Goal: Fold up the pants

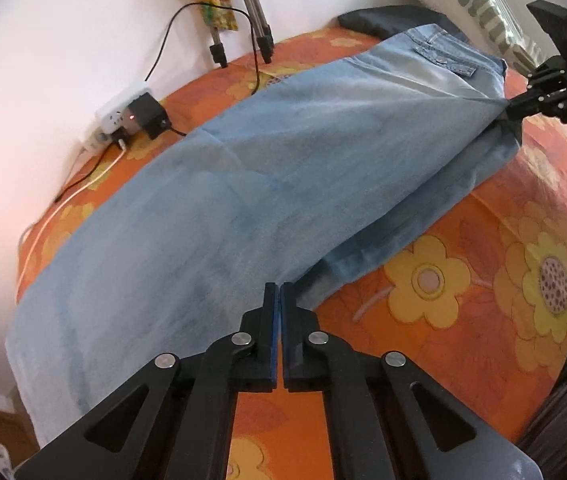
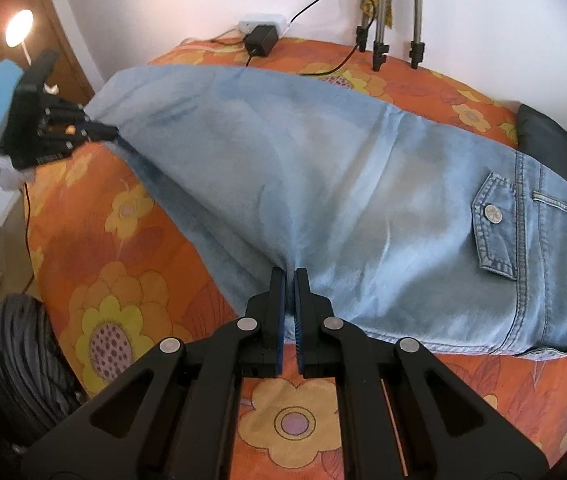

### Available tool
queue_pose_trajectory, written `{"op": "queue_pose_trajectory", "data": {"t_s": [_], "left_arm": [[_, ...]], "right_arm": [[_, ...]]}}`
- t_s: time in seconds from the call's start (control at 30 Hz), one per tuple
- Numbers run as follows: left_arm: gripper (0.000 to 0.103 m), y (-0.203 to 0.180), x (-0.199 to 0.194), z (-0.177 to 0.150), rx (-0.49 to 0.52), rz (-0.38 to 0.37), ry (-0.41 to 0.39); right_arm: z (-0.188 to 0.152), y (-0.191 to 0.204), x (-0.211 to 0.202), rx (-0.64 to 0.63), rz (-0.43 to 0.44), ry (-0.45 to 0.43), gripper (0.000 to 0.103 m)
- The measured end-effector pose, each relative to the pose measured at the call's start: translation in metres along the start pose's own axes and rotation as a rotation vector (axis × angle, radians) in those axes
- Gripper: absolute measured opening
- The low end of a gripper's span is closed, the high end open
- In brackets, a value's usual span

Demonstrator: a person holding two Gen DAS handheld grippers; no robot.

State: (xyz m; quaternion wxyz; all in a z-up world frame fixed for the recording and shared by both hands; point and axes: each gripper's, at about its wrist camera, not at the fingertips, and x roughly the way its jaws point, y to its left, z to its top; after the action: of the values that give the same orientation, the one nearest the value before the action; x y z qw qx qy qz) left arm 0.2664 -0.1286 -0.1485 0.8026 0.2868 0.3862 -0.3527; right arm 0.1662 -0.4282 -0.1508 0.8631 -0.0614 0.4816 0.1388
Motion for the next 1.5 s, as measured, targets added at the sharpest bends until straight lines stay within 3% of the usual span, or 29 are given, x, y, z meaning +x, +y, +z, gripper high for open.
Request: {"op": "queue_pose_trajectory", "data": {"t_s": [0.13,0.3,0.43,0.5,0.57,0.73,0.8,0.97,1.13,1.37,1.5], "left_arm": [[0.0,-0.005,0.013,-0.011,0.004,-0.017,0.044],[0.0,-0.006,0.015,-0.016,-0.013,-0.017,0.044],[0.0,0.012,-0.01,-0.028,-0.133,-0.007,0.002],[0.006,0.023,-0.027,-0.041,-0.188,0.017,-0.021],[0.014,0.036,-0.045,-0.057,-0.256,0.042,-0.036],[0.02,0.075,-0.091,-0.107,-0.42,0.103,-0.083],[0.032,0.096,-0.108,-0.131,-0.5,0.128,-0.099],[0.034,0.145,-0.138,-0.193,-0.65,0.184,-0.124],[0.034,0.187,-0.14,-0.237,-0.779,0.195,-0.154],[0.039,0.231,-0.114,-0.267,-0.861,0.183,-0.157],[0.039,0.256,-0.094,-0.278,-0.921,0.158,-0.157]], "right_arm": [[-0.007,0.006,0.012,-0.034,-0.013,0.042,0.004],[-0.013,0.01,0.025,-0.066,-0.042,0.087,0.003],[-0.013,0.014,0.021,-0.096,-0.072,0.092,0.003],[-0.01,0.018,0.014,-0.105,-0.083,0.081,0.004],[-0.005,0.026,0.003,-0.114,-0.085,0.06,0.01],[0.018,0.056,-0.025,-0.14,-0.043,-0.013,0.022],[0.033,0.072,-0.032,-0.147,-0.013,-0.046,0.033],[0.078,0.13,-0.029,-0.198,0.048,-0.134,0.036],[0.131,0.198,-0.004,-0.258,0.129,-0.181,0.042],[0.247,0.279,0.063,-0.331,0.264,-0.205,0.067],[0.32,0.321,0.129,-0.393,0.292,-0.155,0.067]]}}
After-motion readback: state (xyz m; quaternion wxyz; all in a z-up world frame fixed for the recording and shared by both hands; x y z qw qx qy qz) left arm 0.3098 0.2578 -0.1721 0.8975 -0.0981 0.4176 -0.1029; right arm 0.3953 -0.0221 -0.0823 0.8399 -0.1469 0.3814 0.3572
